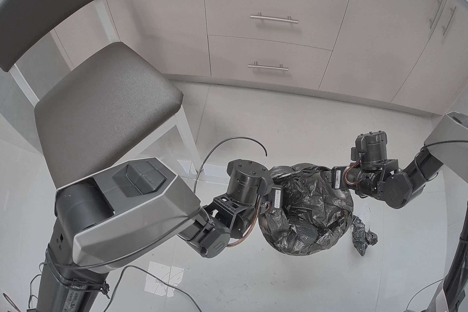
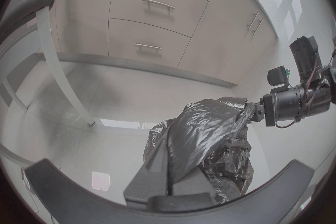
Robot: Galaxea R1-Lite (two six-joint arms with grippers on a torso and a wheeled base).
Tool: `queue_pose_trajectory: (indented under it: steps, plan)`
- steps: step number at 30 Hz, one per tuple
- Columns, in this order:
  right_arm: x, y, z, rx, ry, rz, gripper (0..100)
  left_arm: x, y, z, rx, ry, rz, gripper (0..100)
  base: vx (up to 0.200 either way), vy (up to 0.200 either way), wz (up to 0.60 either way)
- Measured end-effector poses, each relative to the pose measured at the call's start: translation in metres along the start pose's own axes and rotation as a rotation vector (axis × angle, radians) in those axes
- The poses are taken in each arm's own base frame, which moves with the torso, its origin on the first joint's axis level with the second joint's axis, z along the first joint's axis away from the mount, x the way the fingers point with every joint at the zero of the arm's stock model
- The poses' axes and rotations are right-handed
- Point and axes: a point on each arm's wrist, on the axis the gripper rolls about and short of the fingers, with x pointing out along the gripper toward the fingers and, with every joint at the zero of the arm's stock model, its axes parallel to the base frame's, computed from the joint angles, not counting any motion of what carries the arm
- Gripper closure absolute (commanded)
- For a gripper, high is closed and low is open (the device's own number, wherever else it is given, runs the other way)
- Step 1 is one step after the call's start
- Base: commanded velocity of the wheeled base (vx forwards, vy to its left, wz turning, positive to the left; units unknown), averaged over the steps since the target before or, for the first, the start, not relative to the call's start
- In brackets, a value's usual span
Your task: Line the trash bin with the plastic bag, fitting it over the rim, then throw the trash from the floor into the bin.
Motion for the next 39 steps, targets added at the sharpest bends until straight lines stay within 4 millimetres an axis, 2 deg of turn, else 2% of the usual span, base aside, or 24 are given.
queue_pose_trajectory:
  steps: [11, 19, 26, 39]
  plan:
    - [0.003, 0.001, 0.003, 0.014, -0.046, -0.010, 0, 0.021, -0.007, -0.013, 0.030, 0.040, 0.009, 100, 0.000, 0.000, 0.00]
    - [0.011, 0.001, 0.001, 0.022, -0.069, -0.025, 0, 0.036, -0.010, -0.011, 0.033, 0.057, 0.018, 100, 0.000, 0.000, 0.00]
    - [0.018, 0.003, 0.001, 0.022, -0.072, -0.026, 0, 0.041, -0.008, -0.013, 0.029, 0.061, 0.022, 100, 0.000, 0.000, 0.00]
    - [0.032, 0.006, 0.006, 0.061, -0.102, -0.070, 0, 0.048, 0.006, -0.016, 0.014, 0.061, 0.048, 100, 0.000, 0.000, 0.00]
